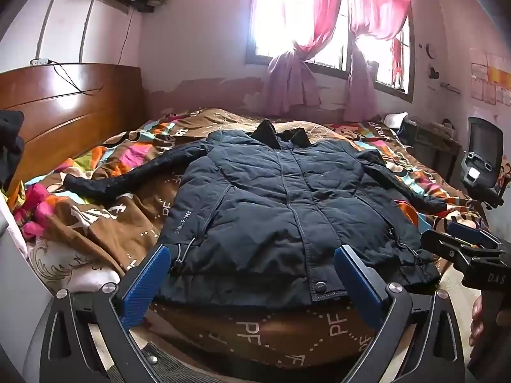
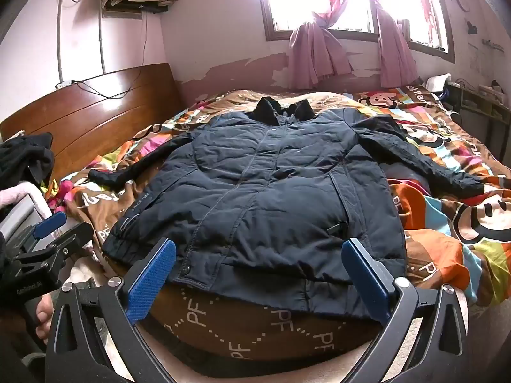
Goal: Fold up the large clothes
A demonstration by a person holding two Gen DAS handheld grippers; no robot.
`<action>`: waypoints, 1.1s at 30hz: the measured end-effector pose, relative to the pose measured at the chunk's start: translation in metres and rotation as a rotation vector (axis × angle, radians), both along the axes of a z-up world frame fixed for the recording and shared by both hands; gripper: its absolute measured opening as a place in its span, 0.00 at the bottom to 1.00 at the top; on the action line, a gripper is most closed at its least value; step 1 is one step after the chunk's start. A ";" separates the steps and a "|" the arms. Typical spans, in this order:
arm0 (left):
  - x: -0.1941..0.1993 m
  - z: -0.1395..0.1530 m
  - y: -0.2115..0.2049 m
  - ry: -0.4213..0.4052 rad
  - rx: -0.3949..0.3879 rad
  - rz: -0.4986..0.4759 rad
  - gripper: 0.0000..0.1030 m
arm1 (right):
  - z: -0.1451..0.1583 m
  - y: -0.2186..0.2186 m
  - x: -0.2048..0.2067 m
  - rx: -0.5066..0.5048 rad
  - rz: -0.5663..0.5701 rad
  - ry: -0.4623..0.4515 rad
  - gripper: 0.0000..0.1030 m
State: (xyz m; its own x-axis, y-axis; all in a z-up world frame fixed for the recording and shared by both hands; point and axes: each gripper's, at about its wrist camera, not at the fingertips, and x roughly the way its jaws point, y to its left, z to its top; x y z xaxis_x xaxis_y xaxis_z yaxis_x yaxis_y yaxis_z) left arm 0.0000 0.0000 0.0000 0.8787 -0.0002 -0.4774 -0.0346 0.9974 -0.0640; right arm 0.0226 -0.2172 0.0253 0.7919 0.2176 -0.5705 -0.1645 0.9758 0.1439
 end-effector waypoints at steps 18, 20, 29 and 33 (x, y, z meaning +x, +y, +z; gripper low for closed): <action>-0.001 0.000 0.001 0.002 -0.005 0.002 1.00 | 0.000 0.000 0.000 0.005 -0.001 0.005 0.99; 0.000 0.000 0.001 0.003 -0.006 0.001 1.00 | -0.001 -0.001 0.000 0.005 0.000 0.005 0.99; -0.002 -0.003 0.000 -0.002 -0.006 -0.009 1.00 | -0.001 -0.001 0.001 0.007 -0.001 0.007 0.99; -0.002 -0.003 0.000 -0.001 -0.009 -0.007 1.00 | -0.001 -0.002 0.002 0.008 -0.002 0.008 0.99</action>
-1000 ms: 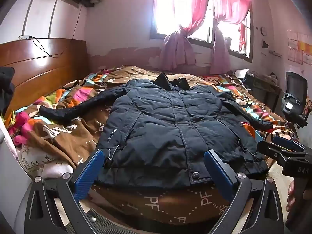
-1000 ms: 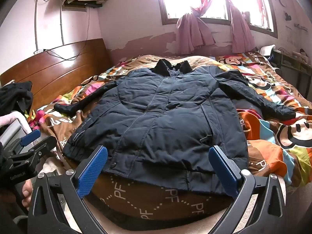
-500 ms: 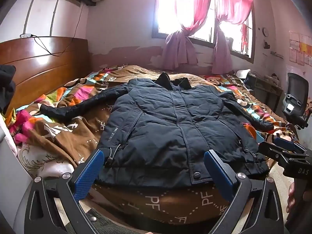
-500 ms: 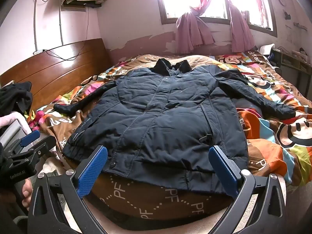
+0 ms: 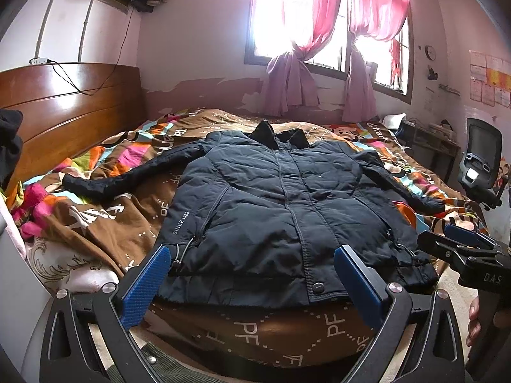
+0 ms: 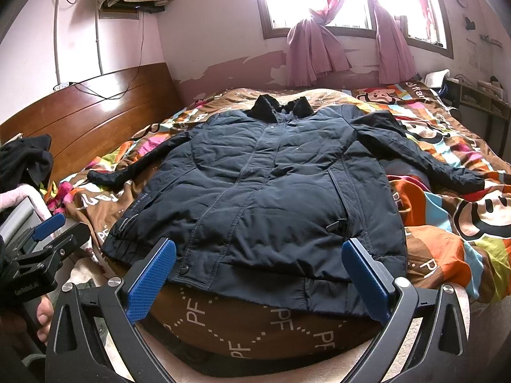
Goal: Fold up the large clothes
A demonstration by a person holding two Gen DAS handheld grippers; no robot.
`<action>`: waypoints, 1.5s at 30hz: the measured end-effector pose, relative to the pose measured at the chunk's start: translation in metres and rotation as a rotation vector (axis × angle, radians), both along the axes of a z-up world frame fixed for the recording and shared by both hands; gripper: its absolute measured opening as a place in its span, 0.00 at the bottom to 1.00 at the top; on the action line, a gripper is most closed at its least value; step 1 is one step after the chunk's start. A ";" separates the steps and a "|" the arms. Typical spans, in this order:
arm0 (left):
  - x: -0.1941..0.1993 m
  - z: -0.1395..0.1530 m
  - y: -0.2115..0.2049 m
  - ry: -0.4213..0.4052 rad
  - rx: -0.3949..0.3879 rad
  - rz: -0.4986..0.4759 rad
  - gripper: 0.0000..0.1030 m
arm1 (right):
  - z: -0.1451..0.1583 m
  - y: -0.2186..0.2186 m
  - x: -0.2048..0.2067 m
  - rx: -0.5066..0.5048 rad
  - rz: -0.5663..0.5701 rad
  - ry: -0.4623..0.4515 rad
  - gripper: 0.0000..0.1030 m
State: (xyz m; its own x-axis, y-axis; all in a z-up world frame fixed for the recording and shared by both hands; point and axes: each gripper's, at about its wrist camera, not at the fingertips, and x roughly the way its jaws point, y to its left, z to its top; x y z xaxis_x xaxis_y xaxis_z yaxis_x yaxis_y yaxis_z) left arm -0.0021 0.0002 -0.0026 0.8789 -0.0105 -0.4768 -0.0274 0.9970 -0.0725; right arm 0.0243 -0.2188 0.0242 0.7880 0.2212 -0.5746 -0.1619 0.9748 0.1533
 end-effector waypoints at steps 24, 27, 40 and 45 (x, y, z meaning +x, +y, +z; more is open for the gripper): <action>0.000 0.001 -0.002 -0.001 0.001 -0.004 1.00 | 0.000 -0.001 0.000 0.004 -0.004 0.004 0.99; 0.000 0.001 -0.002 -0.001 0.002 -0.003 1.00 | 0.000 -0.001 0.001 0.005 -0.004 0.004 0.99; 0.000 0.002 -0.004 -0.003 0.003 -0.003 1.00 | 0.000 -0.002 0.000 0.007 -0.004 0.006 0.99; 0.000 0.002 -0.004 -0.003 0.004 -0.004 1.00 | 0.001 -0.002 0.000 0.007 -0.005 0.006 0.99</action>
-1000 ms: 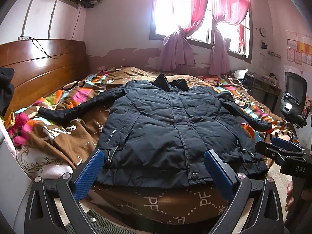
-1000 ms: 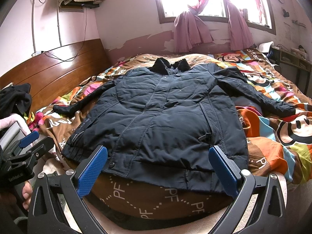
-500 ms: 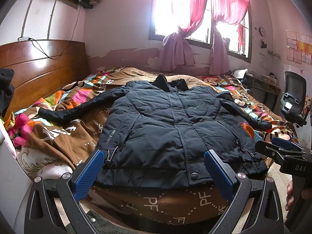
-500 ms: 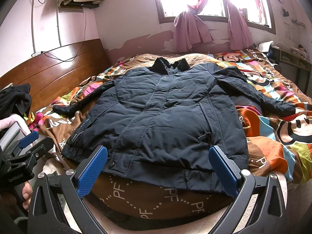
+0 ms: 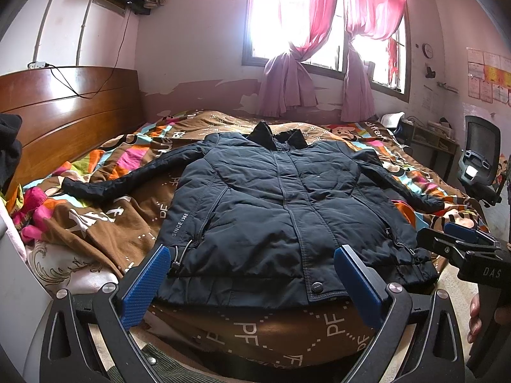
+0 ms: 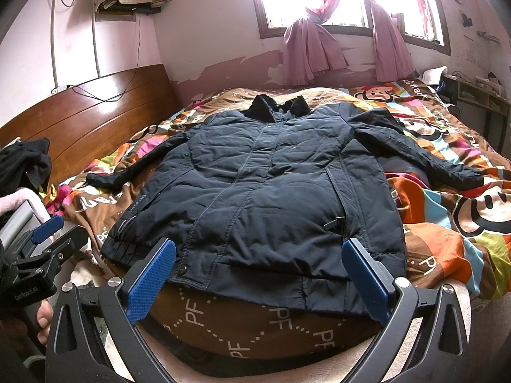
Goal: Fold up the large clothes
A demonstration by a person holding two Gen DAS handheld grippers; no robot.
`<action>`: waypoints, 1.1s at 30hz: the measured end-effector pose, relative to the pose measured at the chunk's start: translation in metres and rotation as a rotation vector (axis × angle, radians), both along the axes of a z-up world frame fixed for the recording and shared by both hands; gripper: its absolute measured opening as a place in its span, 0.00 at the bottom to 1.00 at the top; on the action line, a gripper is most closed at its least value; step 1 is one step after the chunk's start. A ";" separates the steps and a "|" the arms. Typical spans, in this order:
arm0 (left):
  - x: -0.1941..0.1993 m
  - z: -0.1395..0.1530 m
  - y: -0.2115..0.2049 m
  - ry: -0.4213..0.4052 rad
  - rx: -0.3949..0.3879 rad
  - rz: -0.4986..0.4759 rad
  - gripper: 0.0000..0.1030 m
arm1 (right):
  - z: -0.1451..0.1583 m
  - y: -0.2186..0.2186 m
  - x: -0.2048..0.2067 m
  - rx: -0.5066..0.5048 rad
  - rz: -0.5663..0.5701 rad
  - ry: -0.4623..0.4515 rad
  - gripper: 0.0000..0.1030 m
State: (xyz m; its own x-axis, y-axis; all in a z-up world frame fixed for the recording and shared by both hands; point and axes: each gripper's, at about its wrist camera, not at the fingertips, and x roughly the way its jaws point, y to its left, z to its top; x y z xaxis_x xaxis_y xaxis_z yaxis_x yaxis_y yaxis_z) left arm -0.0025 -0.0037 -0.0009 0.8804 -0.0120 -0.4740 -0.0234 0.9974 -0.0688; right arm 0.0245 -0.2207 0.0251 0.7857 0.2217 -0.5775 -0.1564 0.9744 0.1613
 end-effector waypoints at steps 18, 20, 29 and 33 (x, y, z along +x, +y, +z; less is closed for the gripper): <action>0.000 0.000 0.000 0.002 0.001 0.002 1.00 | 0.001 0.000 0.000 0.002 0.000 0.001 0.99; 0.000 0.000 0.000 0.002 0.001 0.003 1.00 | 0.001 0.000 0.000 0.002 0.000 0.002 0.99; 0.027 0.007 0.003 0.046 0.006 0.018 1.00 | 0.006 -0.037 0.009 0.041 -0.080 -0.079 0.99; 0.060 0.013 0.002 0.056 0.005 0.017 1.00 | 0.012 -0.077 0.034 0.084 -0.210 -0.096 0.99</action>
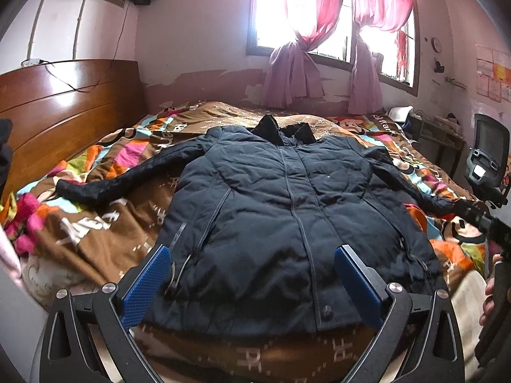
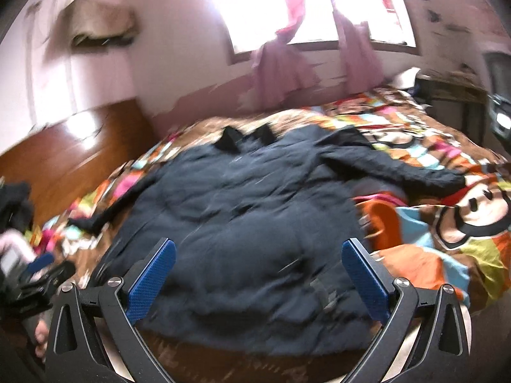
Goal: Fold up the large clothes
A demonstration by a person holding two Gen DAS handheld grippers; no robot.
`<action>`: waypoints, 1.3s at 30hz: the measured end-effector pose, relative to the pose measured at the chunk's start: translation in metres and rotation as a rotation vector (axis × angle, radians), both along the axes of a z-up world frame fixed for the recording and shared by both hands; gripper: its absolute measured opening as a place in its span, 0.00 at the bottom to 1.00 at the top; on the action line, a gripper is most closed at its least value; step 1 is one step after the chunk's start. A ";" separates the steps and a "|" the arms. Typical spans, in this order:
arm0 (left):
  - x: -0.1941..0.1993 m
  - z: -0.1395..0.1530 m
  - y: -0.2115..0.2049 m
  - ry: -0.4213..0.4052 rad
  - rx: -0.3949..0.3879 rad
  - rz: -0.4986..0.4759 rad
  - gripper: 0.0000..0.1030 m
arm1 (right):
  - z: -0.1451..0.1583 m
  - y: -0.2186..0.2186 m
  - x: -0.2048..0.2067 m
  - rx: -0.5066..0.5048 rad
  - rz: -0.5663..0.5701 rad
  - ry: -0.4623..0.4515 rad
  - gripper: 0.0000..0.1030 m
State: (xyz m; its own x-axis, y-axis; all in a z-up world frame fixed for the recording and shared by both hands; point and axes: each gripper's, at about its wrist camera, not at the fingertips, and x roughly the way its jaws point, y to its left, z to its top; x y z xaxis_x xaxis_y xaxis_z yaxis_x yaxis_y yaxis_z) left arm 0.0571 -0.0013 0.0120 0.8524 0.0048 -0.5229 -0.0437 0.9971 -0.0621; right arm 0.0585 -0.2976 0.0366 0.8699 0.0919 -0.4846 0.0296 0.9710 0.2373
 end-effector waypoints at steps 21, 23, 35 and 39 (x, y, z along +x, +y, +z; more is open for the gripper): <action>0.253 0.027 -0.114 0.085 -0.147 -0.108 1.00 | -0.112 -0.236 0.249 0.416 -0.598 0.158 0.99; 0.278 0.019 -0.135 0.102 -0.140 -0.170 1.00 | -0.133 -0.252 0.260 0.457 -0.620 0.190 0.99; 0.396 -0.050 -0.215 0.267 -0.174 -0.196 1.00 | -0.171 -0.309 0.273 0.591 -0.677 0.115 0.99; 0.422 -0.060 -0.233 0.323 -0.263 -0.245 0.98 | -0.176 -0.332 0.259 0.684 -0.780 0.034 0.95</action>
State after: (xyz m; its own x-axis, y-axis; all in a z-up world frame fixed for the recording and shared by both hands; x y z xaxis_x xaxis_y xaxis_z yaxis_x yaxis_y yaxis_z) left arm 0.4796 -0.2343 -0.0482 0.6058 -0.3437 -0.7175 0.1322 0.9328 -0.3352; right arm 0.3176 -0.6299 -0.1396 0.7927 -0.2254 -0.5664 0.6089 0.3372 0.7180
